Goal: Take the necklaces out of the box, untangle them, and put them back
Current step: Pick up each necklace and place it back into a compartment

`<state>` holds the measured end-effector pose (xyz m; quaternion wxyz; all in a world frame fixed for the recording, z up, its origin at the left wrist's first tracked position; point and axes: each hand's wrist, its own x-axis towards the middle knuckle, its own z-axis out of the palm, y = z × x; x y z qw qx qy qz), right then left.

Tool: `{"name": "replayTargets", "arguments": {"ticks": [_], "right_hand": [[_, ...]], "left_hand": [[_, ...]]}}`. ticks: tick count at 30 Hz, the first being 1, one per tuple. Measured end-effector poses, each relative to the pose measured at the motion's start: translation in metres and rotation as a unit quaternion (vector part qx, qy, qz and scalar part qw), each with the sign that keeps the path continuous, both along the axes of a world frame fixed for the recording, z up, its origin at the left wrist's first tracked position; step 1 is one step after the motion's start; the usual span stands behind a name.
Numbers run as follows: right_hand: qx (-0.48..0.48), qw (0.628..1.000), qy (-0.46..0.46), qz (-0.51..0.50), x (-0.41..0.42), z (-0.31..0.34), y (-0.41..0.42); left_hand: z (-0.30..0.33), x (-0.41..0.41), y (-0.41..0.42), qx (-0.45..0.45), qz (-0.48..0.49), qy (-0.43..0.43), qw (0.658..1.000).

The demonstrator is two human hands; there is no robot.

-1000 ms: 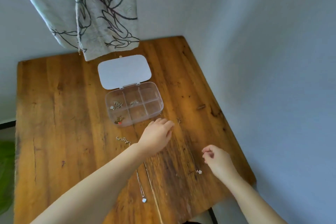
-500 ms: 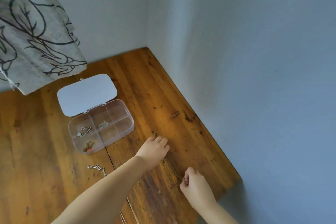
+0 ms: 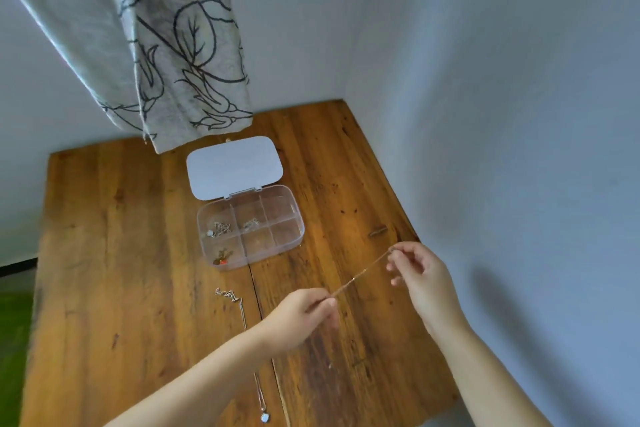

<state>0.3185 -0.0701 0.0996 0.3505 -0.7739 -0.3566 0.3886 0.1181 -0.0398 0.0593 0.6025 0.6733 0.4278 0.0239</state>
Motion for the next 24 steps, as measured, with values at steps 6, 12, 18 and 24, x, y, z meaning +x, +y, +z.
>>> {"name": "replayTargets", "arguments": {"ticks": [6,12,18,24], "right_hand": [[0.019,0.902,0.414,-0.120,-0.031,-0.001,0.046],[-0.025,0.933,0.360,0.000,-0.093,-0.011,0.094],[-0.085,0.968,0.208,0.110,-0.128,-0.037,0.124],[-0.123,0.970,0.024,0.210,-0.143,-0.071,0.130]], "left_hand": [[0.006,-0.058,0.012,-0.037,0.185,0.015,0.982],[0.000,-0.056,0.049,0.169,0.307,0.110,0.930],[-0.017,-0.051,0.085,0.197,0.307,0.150,0.919],[-0.038,-0.060,0.085,0.207,0.209,0.254,0.921]]}}
